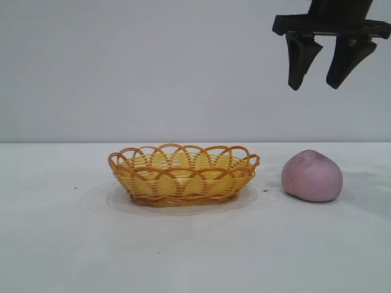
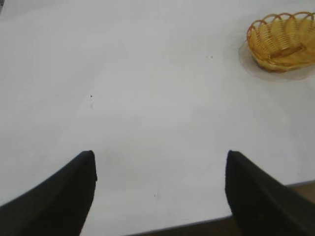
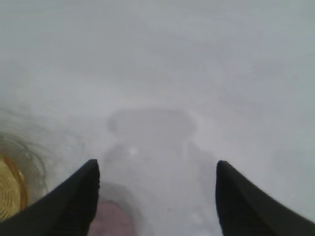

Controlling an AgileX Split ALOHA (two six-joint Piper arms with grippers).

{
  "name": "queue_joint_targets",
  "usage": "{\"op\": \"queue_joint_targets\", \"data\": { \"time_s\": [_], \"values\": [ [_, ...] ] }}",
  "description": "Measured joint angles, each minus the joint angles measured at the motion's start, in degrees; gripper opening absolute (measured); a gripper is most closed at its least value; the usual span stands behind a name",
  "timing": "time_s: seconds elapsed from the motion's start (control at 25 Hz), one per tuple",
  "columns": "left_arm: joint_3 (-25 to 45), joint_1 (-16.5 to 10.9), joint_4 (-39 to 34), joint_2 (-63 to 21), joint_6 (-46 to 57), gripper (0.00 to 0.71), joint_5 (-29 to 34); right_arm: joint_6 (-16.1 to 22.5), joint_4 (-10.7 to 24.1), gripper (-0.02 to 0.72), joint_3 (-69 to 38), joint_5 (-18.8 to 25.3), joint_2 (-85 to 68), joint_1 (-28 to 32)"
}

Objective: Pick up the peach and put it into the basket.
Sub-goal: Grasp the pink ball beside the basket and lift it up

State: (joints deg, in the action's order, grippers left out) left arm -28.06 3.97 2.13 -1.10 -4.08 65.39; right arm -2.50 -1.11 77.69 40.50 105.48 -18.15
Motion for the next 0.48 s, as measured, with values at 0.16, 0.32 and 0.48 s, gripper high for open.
{"op": "queue_joint_targets", "data": {
  "time_s": [0.16,0.32,0.48],
  "values": [
    [0.3,0.0,-0.1,0.0,0.0,0.514,-0.6,0.1,0.1,0.478,0.0,2.3,0.0,0.0],
    [0.3,0.0,-0.1,0.0,0.0,0.514,-0.9,0.1,0.1,0.376,0.0,7.4,0.0,0.0],
    [0.3,0.0,-0.1,0.0,0.0,0.514,-1.0,0.1,-1.1,0.35,0.0,12.6,0.0,-0.3]
  ]
}}
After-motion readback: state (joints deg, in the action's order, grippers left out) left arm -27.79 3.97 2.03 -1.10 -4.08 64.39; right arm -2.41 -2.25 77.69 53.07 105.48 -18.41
